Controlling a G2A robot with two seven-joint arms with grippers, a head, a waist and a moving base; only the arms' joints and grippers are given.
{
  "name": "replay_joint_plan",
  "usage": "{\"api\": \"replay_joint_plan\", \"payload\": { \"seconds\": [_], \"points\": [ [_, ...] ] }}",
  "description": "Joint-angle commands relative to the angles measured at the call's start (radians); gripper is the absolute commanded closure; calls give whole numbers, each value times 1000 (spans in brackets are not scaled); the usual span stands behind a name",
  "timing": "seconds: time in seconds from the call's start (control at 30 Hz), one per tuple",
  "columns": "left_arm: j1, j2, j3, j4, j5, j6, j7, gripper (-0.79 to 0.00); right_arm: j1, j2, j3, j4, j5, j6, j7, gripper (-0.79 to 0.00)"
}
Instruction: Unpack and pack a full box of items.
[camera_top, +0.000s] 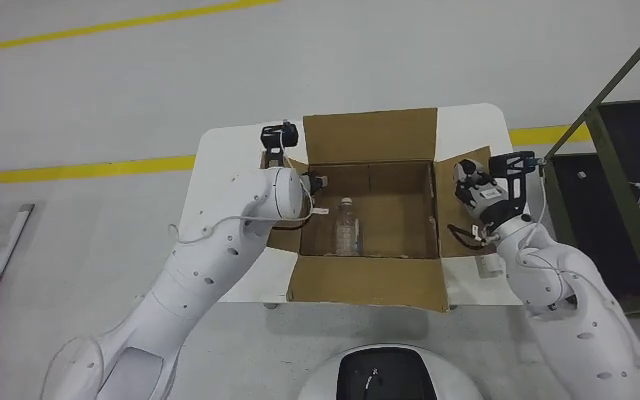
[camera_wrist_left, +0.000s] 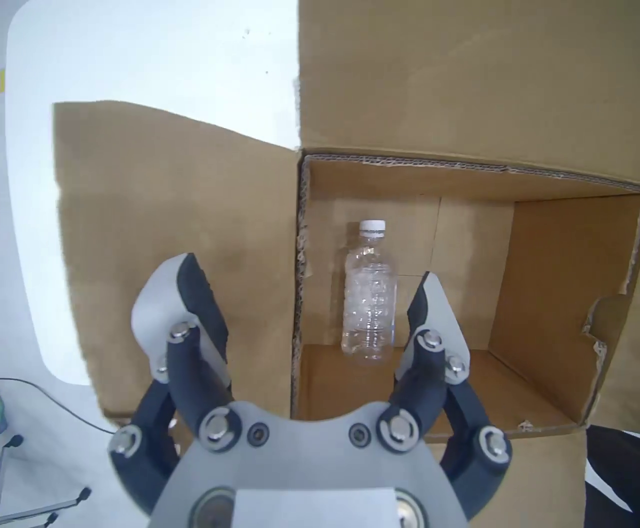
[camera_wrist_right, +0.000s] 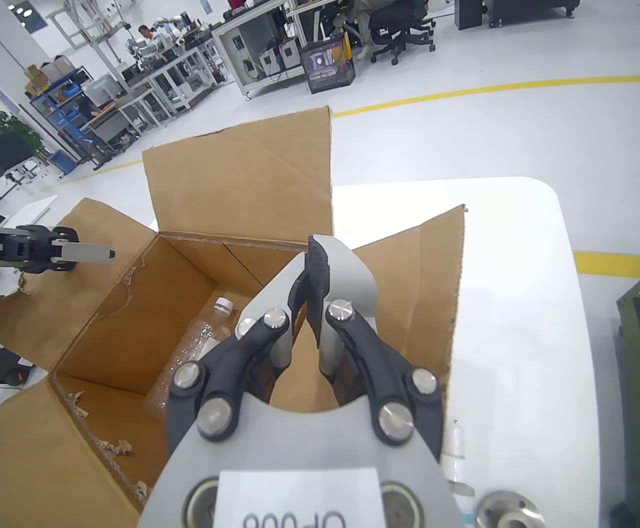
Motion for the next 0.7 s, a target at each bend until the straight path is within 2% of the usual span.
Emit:
{"api": "replay_joint_plan", "payload": {
  "seconds": [0.0, 0.1, 0.23, 0.3, 0.4, 0.6, 0.67],
  "points": [
    [40, 29, -38, -43, 27, -8, -8, 0, 5, 0, -3, 5, -2, 1, 0, 0],
    [84, 57, -78, -80, 61, -17, -17, 0, 10, 0, -11, 11, -3, 1, 1, 0],
    [127, 79, -123, -152, 107, -5, -5, 0, 19, 0, -18, 18, -5, 2, 4, 0],
    [144, 85, -151, -237, 101, 3, 3, 0, 22, 0, -21, 21, -5, 1, 4, 0],
    [160, 94, -167, -306, 157, -13, -13, 0, 29, 1, -26, 26, -6, 1, 7, 0],
    [195, 101, -207, -388, 229, -17, -17, 0, 41, 0, -39, 36, -7, -2, 7, 0],
    [207, 100, -222, -412, 205, -15, -15, 0, 44, 0, -43, 39, -6, -8, 8, 0]
  ]
}}
